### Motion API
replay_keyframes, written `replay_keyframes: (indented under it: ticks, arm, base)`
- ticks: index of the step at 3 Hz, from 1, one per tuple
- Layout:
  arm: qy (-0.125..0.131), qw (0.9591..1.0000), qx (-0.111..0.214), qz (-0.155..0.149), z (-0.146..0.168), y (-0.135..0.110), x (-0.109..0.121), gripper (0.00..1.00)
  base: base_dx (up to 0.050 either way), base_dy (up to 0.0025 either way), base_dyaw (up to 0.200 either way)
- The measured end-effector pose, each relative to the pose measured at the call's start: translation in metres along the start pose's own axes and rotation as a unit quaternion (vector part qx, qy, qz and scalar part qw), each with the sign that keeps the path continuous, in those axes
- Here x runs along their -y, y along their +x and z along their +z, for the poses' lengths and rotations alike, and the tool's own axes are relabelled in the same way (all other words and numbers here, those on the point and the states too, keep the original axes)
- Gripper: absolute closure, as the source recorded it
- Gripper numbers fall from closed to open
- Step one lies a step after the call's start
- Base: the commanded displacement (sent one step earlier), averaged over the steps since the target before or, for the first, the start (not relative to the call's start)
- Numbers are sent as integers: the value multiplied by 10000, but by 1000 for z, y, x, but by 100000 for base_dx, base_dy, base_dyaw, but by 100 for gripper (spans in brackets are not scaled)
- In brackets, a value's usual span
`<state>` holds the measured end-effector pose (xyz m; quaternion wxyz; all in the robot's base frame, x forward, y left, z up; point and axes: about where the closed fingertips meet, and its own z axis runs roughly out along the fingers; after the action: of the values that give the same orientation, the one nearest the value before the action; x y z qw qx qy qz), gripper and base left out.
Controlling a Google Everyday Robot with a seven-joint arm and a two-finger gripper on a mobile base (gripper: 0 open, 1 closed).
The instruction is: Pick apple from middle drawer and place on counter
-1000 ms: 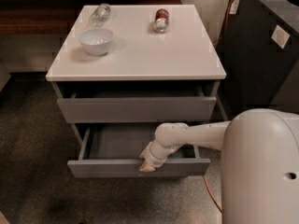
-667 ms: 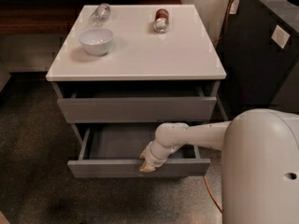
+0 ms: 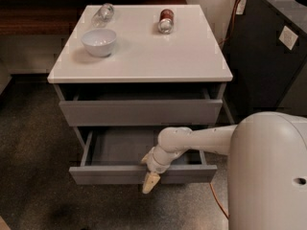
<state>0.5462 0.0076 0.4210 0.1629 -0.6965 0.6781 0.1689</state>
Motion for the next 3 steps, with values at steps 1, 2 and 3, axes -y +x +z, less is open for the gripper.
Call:
replay_keyframes:
  ticks: [1,2,3]
  arm:
    - [-612,9969,362,-341,18,-46,-91,0]
    - [-613,9969,362,-341,18,-46,-91,0]
    - [-717,9959,421,-357,20,-47,-97,0]
  base:
    - [0,0,0]
    - [0,0,0]
    - [0,0,0]
